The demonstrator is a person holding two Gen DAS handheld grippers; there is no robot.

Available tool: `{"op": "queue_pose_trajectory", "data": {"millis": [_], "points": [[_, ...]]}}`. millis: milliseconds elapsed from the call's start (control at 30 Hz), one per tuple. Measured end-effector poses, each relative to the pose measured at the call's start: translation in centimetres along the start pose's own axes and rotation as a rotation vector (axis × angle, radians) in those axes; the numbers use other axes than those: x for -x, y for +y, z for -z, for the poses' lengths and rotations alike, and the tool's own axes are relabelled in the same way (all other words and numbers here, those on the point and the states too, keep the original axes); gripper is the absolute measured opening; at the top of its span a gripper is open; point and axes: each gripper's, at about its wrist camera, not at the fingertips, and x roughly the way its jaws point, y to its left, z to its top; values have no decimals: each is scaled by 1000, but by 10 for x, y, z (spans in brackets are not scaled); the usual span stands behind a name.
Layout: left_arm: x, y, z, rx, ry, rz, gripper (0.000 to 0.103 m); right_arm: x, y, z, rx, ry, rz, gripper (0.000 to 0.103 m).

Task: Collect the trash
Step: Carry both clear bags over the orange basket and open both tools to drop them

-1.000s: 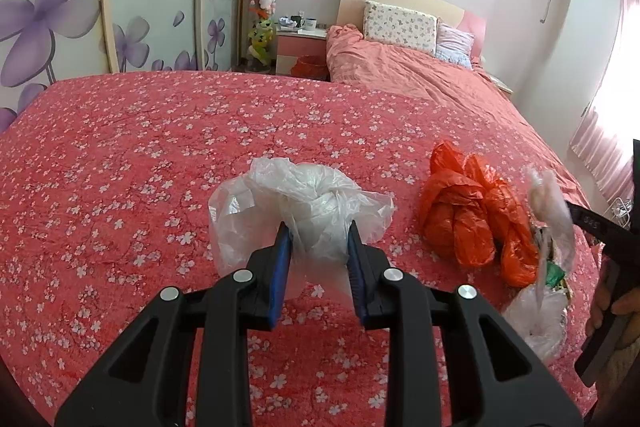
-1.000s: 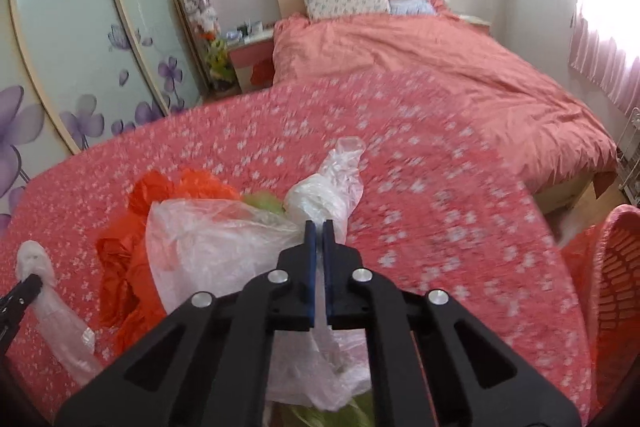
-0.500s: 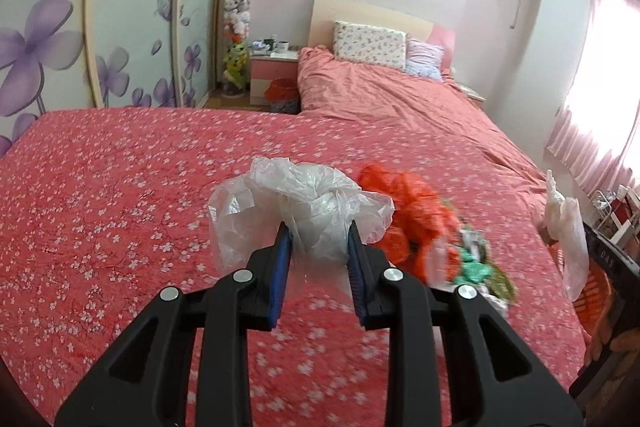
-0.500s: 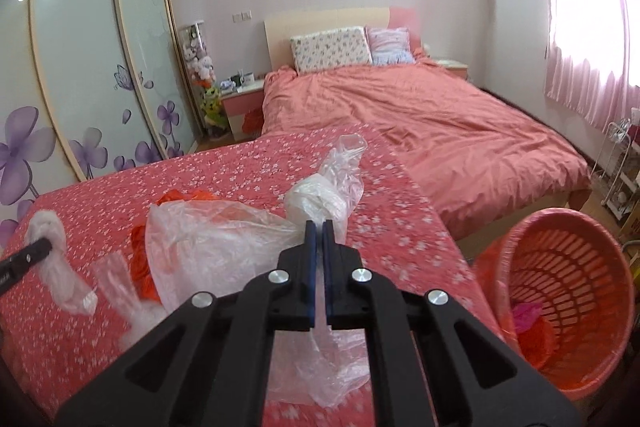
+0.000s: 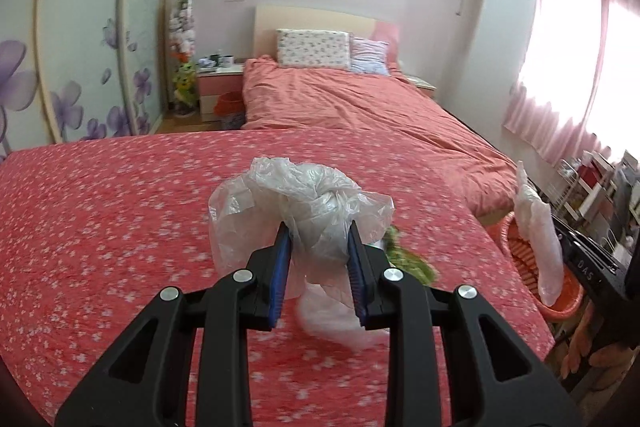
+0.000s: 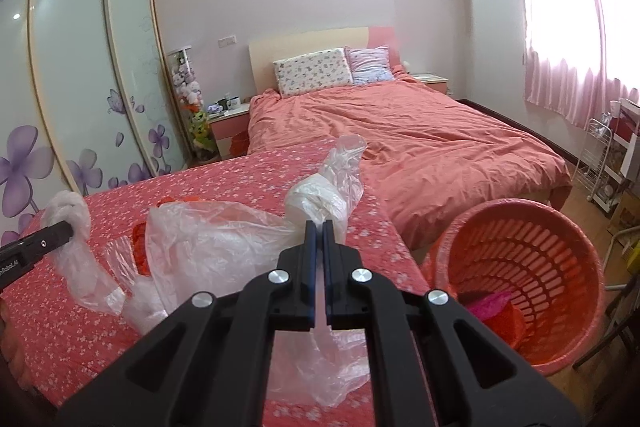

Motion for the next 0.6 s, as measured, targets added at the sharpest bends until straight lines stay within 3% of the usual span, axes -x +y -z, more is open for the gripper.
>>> {"op": "queue_pose_trajectory", "data": {"millis": [600], "points": [[-23, -71, 2, -59, 13, 173, 27, 39, -64, 11, -21, -93, 145, 5]]}}
